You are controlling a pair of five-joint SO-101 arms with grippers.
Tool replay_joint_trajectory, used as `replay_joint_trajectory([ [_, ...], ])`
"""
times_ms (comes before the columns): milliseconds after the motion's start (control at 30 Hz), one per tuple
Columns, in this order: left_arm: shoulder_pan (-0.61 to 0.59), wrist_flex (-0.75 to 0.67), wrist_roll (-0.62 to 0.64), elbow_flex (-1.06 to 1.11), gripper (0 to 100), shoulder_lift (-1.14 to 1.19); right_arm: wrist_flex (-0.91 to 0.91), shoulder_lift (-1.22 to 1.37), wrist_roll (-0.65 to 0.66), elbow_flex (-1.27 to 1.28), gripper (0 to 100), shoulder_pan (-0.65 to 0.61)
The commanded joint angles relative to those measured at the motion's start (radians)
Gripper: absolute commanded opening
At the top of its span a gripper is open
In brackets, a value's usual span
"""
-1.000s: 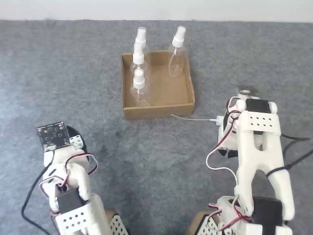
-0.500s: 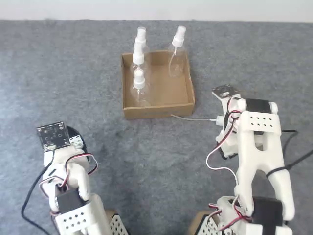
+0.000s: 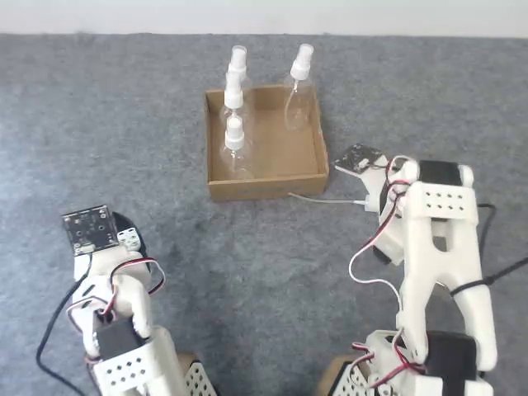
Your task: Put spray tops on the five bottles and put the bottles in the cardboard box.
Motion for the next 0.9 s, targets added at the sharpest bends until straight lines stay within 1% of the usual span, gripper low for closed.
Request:
replay_joint_trajectory([
  [0,0.0,-0.011,-0.002,-0.007,5,-0.017,0.099,-0.005,0.104,-0.15,16.2,0.059],
  [100,0.0,-0.011,-0.002,-0.007,5,-0.017,0.105,-0.005,0.149,-0.16,25.1,0.081],
  [167,0.0,-0.011,-0.002,-0.007,5,-0.017,0.111,0.002,0.187,-0.158,27.7,0.081],
  [367,0.0,-0.011,-0.002,-0.007,5,-0.017,0.114,0.005,0.284,-0.152,28.2,0.079],
  [533,0.0,-0.011,-0.002,-0.007,5,-0.017,0.093,0.005,0.396,-0.048,28.2,0.073],
  [867,0.0,-0.011,-0.003,-0.007,5,-0.017,-0.131,0.005,0.405,0.114,29.6,0.091],
])
